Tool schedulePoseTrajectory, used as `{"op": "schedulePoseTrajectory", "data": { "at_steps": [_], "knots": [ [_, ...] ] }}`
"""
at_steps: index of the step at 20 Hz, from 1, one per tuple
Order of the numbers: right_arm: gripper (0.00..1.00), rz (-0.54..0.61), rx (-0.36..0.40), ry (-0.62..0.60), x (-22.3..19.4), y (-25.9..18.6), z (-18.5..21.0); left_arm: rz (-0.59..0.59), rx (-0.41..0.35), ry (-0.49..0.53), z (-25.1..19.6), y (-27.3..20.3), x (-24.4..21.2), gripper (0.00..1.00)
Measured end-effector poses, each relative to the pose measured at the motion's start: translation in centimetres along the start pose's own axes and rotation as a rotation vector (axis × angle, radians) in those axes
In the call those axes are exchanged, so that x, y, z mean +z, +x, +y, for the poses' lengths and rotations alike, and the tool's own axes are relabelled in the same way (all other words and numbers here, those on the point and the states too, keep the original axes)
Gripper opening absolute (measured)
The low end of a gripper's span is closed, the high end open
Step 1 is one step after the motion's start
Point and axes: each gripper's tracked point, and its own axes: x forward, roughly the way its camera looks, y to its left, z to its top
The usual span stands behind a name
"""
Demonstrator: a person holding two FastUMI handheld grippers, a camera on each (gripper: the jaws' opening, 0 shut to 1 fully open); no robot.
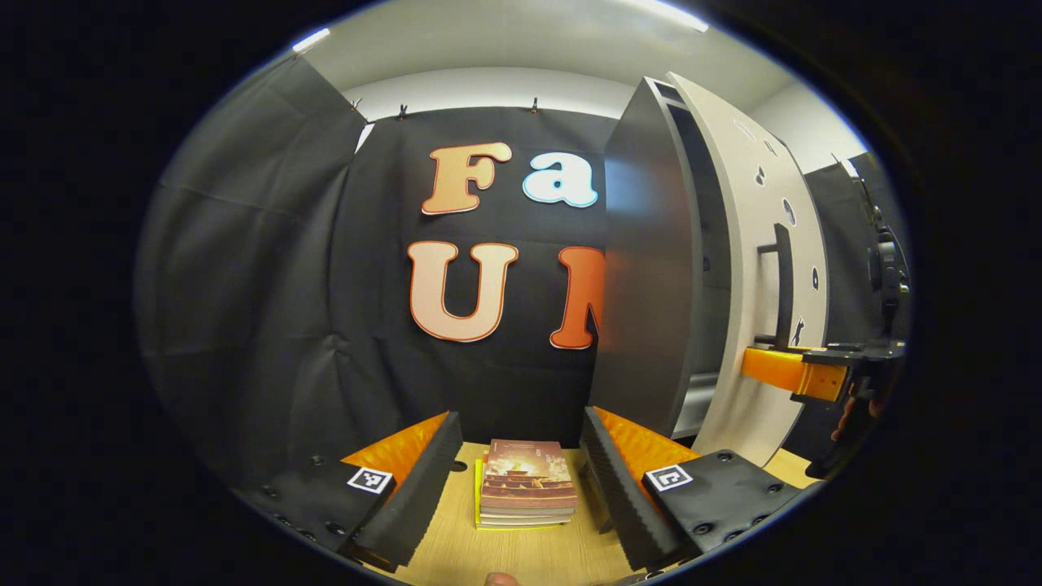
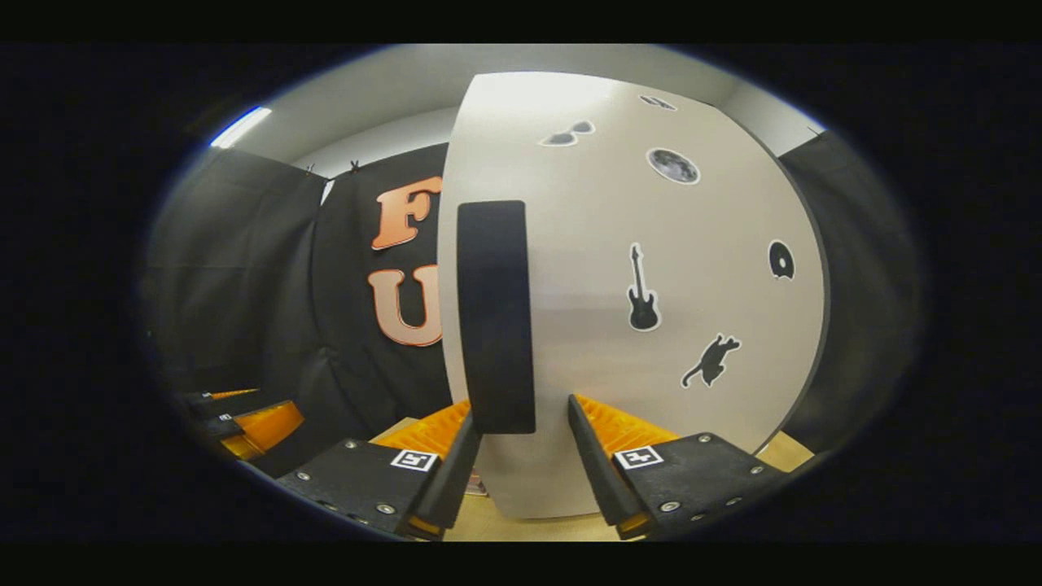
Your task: Open the cabinet door with the right hand, grasp the bottle in the cabinet with the left hand and place it on the coaster, then close the cabinet door with the right hand.
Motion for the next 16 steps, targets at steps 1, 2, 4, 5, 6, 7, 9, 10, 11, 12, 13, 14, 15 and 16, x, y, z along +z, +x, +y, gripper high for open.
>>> {"op": "schedulePoseTrajectory", "data": {
  "at_steps": [1, 2, 4, 5, 6, 7, 9, 10, 11, 12, 13, 14, 15, 16],
  "knots": [
    [0.73, -0.002, 0.007, -0.007, -0.1, 0.0, 0.1, 0.005, 0.0, 0.001, -0.2, 0.0, -0.2, 0.97],
    [0.7, -0.004, 0.009, -0.015, -0.2, 0.3, 0.1, 0.009, 0.0, 0.001, -0.3, 0.0, -0.2, 0.99],
    [0.76, -0.01, 0.012, -0.027, -0.4, 0.9, 0.1, 0.017, 0.002, -0.004, -0.5, 0.1, -0.3, 0.99],
    [0.8, -0.012, 0.016, -0.027, -0.5, 1.1, 0.1, 0.02, 0.004, -0.008, -0.7, 0.2, -0.4, 0.97],
    [0.81, -0.011, 0.018, -0.023, -0.7, 1.3, 0.1, 0.021, 0.006, -0.01, -0.6, 0.1, -0.4, 0.97],
    [0.84, -0.008, 0.021, -0.014, -0.8, 1.4, 0.1, 0.019, 0.008, -0.011, -0.6, 0.1, -0.4, 0.97],
    [0.86, -0.008, 0.027, 0.0, -0.9, 1.6, 0.0, 0.022, 0.015, -0.007, -0.4, 0.1, -0.2, 0.97],
    [0.86, -0.007, 0.028, 0.007, -0.9, 1.7, -0.1, 0.023, 0.018, -0.005, -0.3, 0.0, -0.2, 0.98],
    [0.86, -0.007, 0.028, 0.012, -1.0, 1.8, -0.1, 0.024, 0.02, -0.004, -0.1, -0.1, -0.3, 0.97],
    [0.86, -0.008, 0.028, 0.014, -1.0, 1.9, -0.2, 0.026, 0.023, -0.005, 0.0, -0.1, -0.5, 0.99],
    [0.86, -0.008, 0.028, 0.013, -1.1, 2.0, -0.3, 0.029, 0.023, -0.007, 0.1, -0.3, -0.7, 0.97],
    [0.87, -0.004, 0.027, 0.014, -1.3, 2.2, -0.3, 0.031, 0.023, -0.008, 0.3, -0.1, -0.7, 0.97],
    [0.87, -0.007, 0.023, 0.016, -1.2, 2.2, -0.3, 0.032, 0.022, -0.008, 0.4, -0.1, -0.6, 0.97],
    [0.82, -0.009, 0.02, 0.017, -1.2, 2.2, -0.3, 0.033, 0.02, -0.008, 0.5, 0.0, -0.7, 0.97]
  ]
}}
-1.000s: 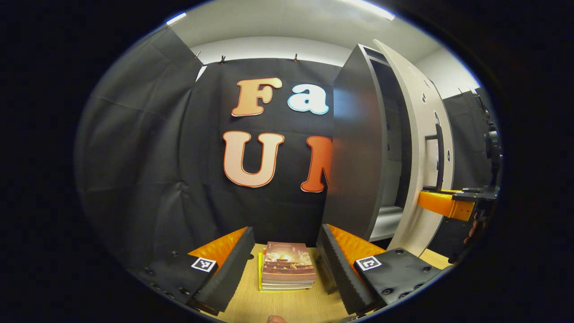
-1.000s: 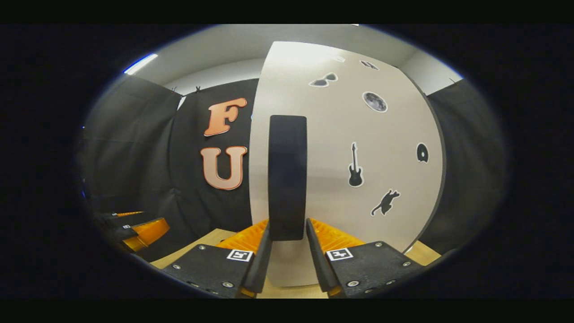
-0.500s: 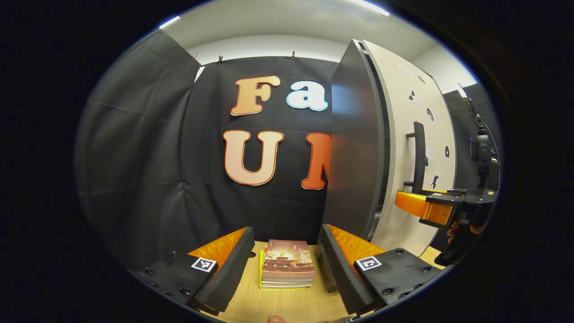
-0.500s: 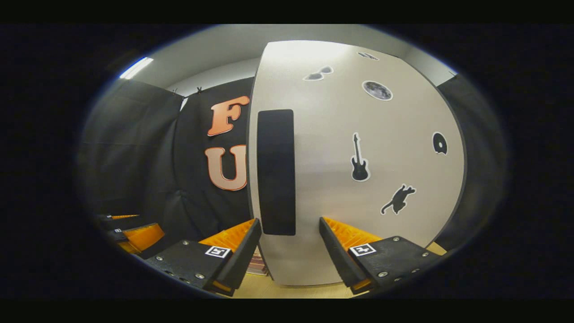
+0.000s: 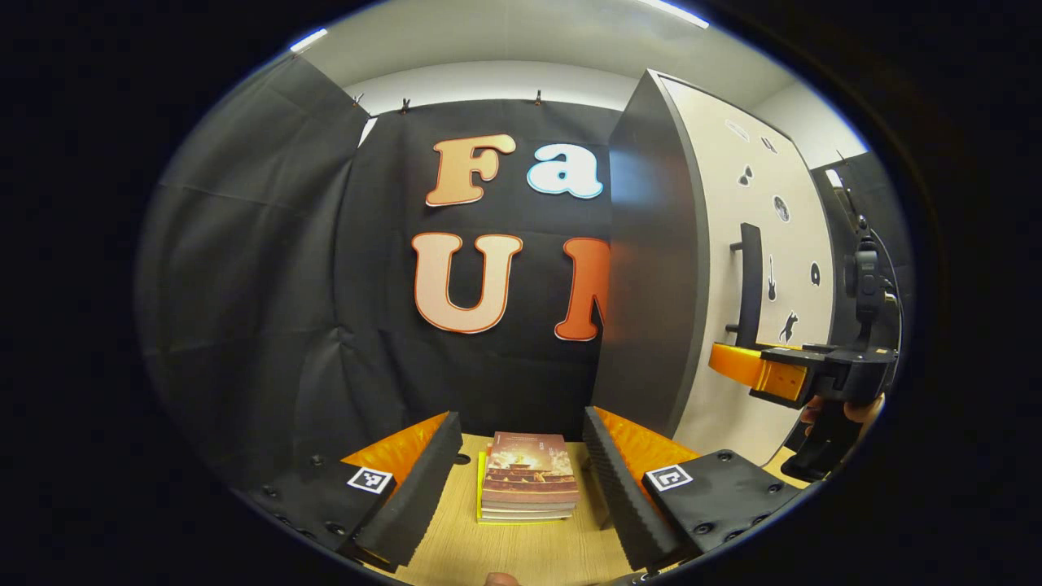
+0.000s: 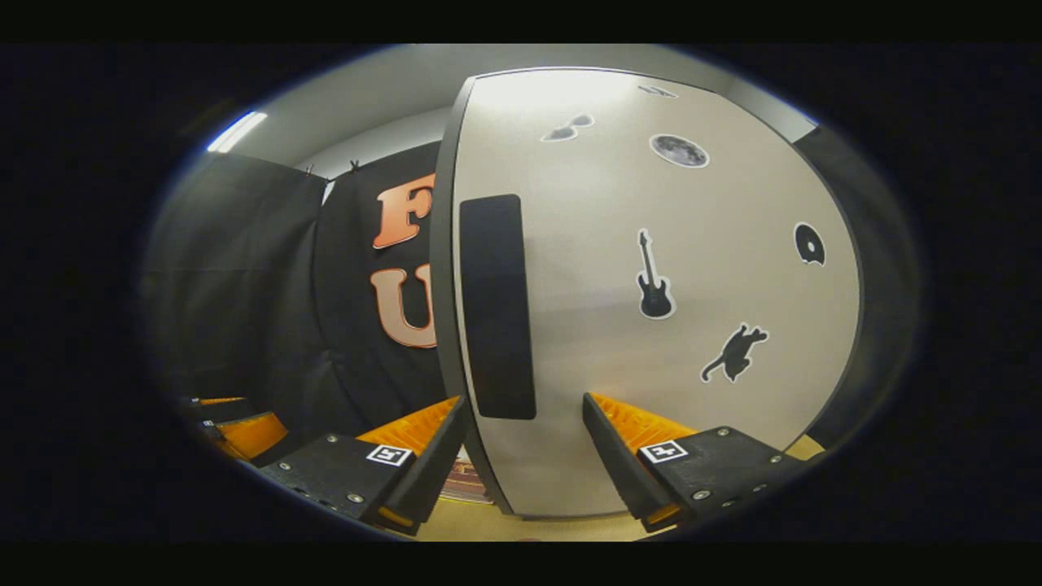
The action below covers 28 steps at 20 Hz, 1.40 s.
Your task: Open the cabinet door with the right hand, grasp the bottle in the cabinet with the left hand and place it on the coaster, then close the cabinet door with the right hand.
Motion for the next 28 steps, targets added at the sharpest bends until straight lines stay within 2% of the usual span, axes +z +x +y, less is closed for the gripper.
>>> {"op": "schedulePoseTrajectory", "data": {
  "at_steps": [1, 4, 5, 6, 7, 10, 13, 14, 16, 19, 22, 23, 26, 28],
  "knots": [
    [0.87, -0.004, -0.001, 0.0, 0.0, 0.0, 0.0, 0.001, -0.003, 0.002, 0.1, 0.2, -0.1, 0.97],
    [0.88, 0.027, -0.009, 0.024, -0.7, 0.1, 0.0, 0.0, -0.019, 0.002, 0.2, 0.6, 0.0, 0.97],
    [0.84, 0.038, -0.012, 0.038, -1.0, -0.2, 0.1, -0.002, -0.029, 0.003, 0.1, 0.8, 0.0, 0.97],
    [0.92, 0.041, -0.02, 0.047, -1.0, -0.6, 0.1, -0.004, -0.04, 0.004, 0.2, 1.1, 0.0, 0.97],
    [0.92, 0.035, -0.033, 0.048, -0.9, -1.2, -0.1, -0.005, -0.05, 0.005, 0.2, 1.3, 0.0, 0.97],
    [0.93, 0.008, -0.081, 0.02, -0.3, -3.8, -0.6, -0.002, -0.096, 0.004, -0.5, 1.8, -0.2, 0.99],
    [0.93, -0.034, -0.117, -0.017, 0.9, -7.0, -1.3, -0.013, -0.12, 0.002, -1.1, 1.8, 0.1, 0.96],
    [0.93, -0.042, -0.127, -0.028, 1.2, -8.0, -1.7, -0.013, -0.116, 0.003, -1.2, 1.6, 0.1, 0.99],
    [0.93, -0.066, -0.13, -0.054, 2.0, -10.1, -2.4, -0.025, -0.107, -0.001, -1.8, 1.0, 0.6, 0.95],
    [0.93, -0.104, -0.127, -0.097, 2.7, -13.4, -3.9, -0.032, -0.081, -0.01, -3.2, -0.3, 0.9, 0.97],
    [0.93, -0.098, -0.123, -0.169, 2.5, -16.4, -6.3, -0.045, -0.029, -0.031, -4.8, -2.6, 2.0, 0.95],
    [0.93, -0.101, -0.122, -0.19, 2.5, -17.3, -7.2, -0.049, -0.006, -0.031, -5.3, -3.3, 2.0, 0.97],
    [0.93, -0.119, -0.092, -0.21, 2.4, -20.3, -8.9, -0.054, 0.051, -0.021, -6.7, -5.1, 1.9, 0.95],
    [0.93, -0.122, -0.068, -0.211, 2.1, -21.9, -9.9, -0.057, 0.076, -0.019, -7.8, -6.6, 2.2, 0.99]
  ]
}}
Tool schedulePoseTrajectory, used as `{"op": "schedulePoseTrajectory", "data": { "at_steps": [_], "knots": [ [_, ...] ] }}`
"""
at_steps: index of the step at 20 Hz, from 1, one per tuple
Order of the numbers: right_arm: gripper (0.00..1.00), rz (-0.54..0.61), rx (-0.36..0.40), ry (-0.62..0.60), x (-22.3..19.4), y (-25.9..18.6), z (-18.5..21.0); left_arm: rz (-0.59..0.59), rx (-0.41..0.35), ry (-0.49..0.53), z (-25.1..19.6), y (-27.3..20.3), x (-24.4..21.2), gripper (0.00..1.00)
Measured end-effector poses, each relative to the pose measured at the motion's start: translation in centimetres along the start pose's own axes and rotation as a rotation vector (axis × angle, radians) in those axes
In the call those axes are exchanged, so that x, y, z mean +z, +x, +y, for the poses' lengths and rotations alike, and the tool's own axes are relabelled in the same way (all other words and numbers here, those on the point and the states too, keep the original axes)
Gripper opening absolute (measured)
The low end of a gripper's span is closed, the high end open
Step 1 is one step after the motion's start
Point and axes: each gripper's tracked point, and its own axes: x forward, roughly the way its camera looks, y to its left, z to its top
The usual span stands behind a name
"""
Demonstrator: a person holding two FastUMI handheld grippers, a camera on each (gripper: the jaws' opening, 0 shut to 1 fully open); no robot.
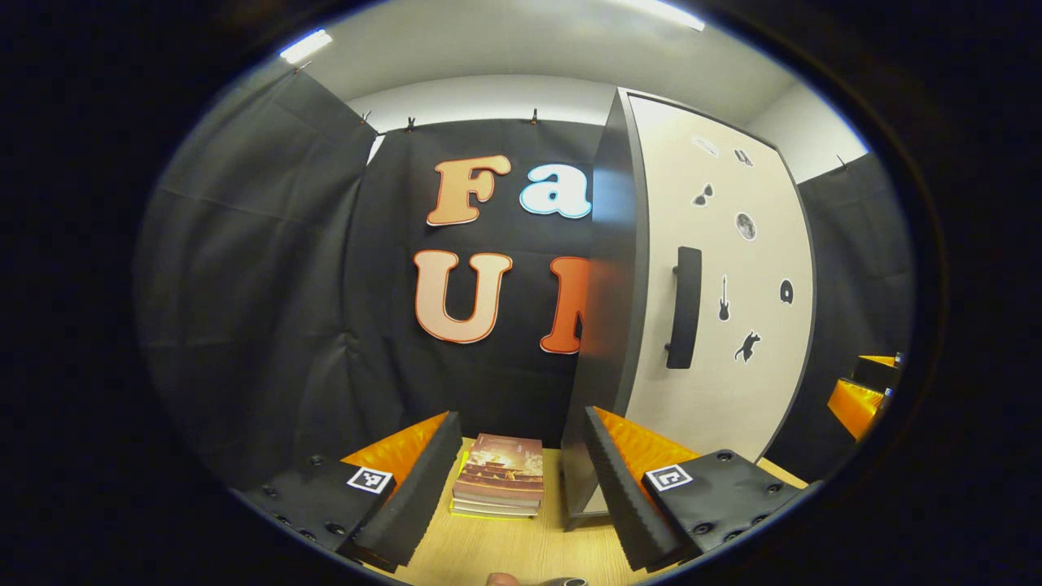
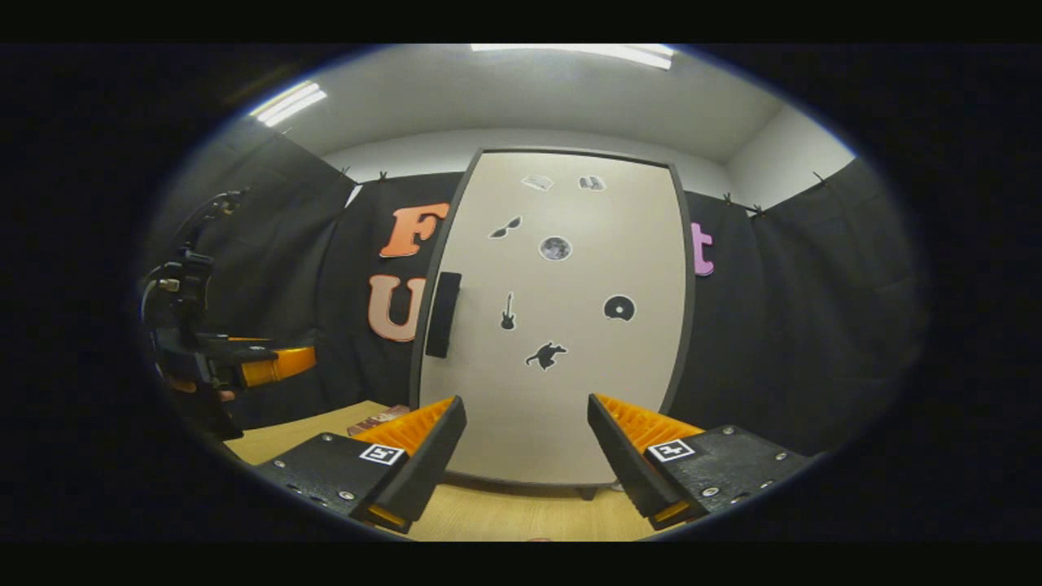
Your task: Open the cabinet door with the right hand, grasp the bottle in the cabinet with the left hand and place it on the coaster, then close the cabinet door with the right hand.
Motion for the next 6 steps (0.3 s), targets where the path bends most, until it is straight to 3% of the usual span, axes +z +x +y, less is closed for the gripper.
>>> {"op": "schedulePoseTrajectory", "data": {
  "at_steps": [6],
  "knots": [
    [0.93, -0.01, 0.017, 0.046, -0.6, -2.9, -1.9, -0.016, 0.034, 0.01, -2.0, -3.4, 0.8, 0.97]
  ]
}}
